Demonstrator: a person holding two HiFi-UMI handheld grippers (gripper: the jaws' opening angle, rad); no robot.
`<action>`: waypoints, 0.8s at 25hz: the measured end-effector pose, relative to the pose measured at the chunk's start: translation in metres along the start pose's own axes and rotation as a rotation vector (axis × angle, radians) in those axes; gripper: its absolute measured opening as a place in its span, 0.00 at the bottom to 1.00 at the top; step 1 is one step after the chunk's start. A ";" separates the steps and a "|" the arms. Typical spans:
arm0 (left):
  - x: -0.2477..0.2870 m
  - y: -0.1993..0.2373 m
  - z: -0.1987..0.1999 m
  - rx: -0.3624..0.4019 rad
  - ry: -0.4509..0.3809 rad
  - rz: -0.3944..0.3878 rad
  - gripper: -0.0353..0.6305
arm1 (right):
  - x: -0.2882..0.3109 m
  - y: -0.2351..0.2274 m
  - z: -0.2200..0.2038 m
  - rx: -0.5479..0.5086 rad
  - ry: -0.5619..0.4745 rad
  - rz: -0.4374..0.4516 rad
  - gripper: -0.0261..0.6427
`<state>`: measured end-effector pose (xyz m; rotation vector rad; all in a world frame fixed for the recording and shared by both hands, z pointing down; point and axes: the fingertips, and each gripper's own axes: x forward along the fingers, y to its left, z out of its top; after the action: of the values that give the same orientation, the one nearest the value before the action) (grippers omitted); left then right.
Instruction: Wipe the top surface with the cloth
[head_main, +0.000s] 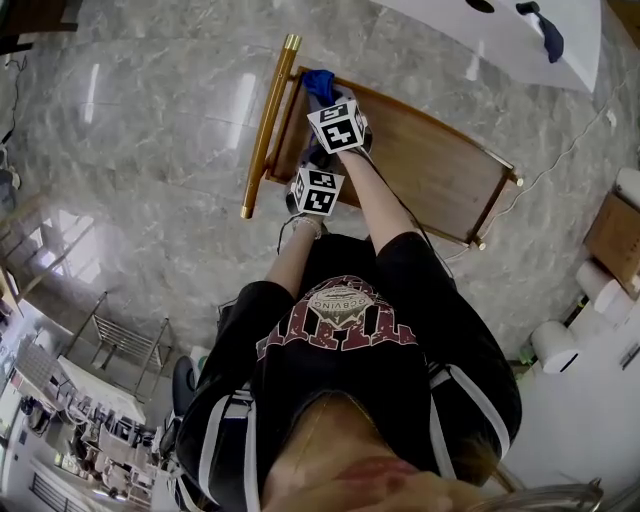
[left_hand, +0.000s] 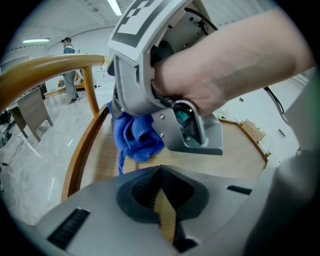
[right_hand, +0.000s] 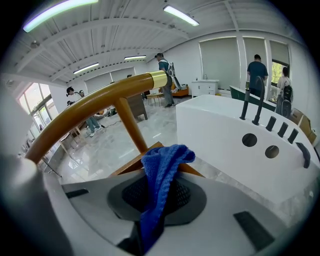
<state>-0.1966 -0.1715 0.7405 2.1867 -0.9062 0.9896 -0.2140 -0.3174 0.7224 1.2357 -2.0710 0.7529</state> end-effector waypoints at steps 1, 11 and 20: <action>0.000 0.000 0.000 0.005 0.002 0.004 0.12 | -0.001 -0.002 -0.002 0.006 -0.002 0.002 0.12; 0.002 -0.002 0.001 0.034 0.015 0.030 0.12 | -0.015 -0.017 -0.015 0.021 0.003 0.006 0.12; 0.003 -0.005 -0.001 0.054 0.023 0.051 0.12 | -0.032 -0.036 -0.033 0.045 -0.008 -0.022 0.12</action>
<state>-0.1917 -0.1687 0.7429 2.2020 -0.9391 1.0731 -0.1627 -0.2897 0.7259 1.2860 -2.0535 0.7903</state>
